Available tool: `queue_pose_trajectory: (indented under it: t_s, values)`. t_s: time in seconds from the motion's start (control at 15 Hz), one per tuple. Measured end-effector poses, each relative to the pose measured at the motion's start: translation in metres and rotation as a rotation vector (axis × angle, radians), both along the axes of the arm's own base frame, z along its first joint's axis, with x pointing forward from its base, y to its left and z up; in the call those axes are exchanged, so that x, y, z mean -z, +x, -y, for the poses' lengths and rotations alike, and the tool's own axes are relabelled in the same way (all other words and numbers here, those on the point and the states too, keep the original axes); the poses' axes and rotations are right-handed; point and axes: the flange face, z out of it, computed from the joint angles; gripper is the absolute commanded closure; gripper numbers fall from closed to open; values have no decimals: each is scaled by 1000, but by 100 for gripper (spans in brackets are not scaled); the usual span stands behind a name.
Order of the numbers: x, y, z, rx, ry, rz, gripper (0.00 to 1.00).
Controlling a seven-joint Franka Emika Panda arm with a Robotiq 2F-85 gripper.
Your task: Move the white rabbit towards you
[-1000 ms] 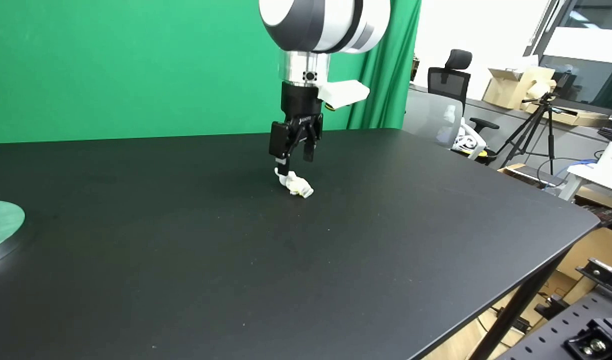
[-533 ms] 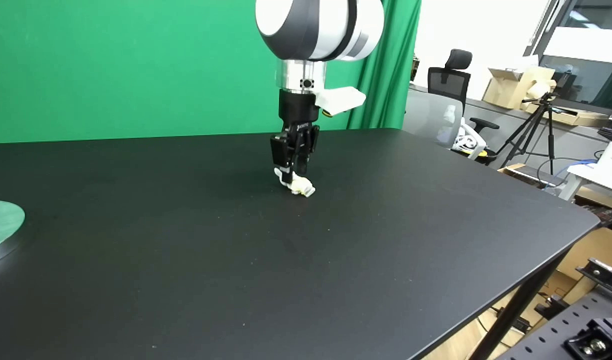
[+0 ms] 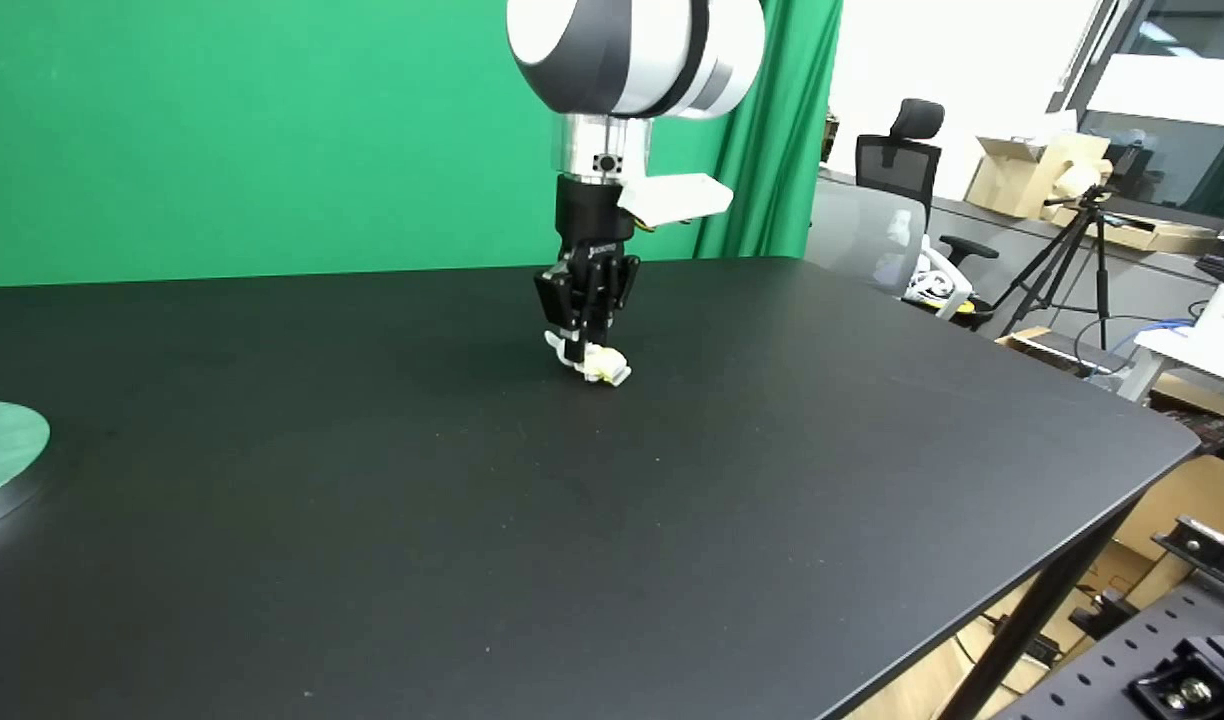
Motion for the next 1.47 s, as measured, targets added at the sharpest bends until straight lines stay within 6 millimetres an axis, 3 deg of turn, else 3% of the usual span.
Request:
queue_pose_trajectory:
  t_s: [0.33,0.67,0.87,1.13,1.2,1.33,1.47]
  values:
    - [-24,-10,-10,242,53,14,92]
    - [-41,-48,-15,472,78,24,92]
    - [-38,-75,3,606,73,41,92]
    - [-22,-104,46,773,46,60,90]
    - [-18,-110,56,802,38,58,42]
    - [-10,-121,72,845,26,43,35]
    - [-6,-127,82,866,18,30,21]
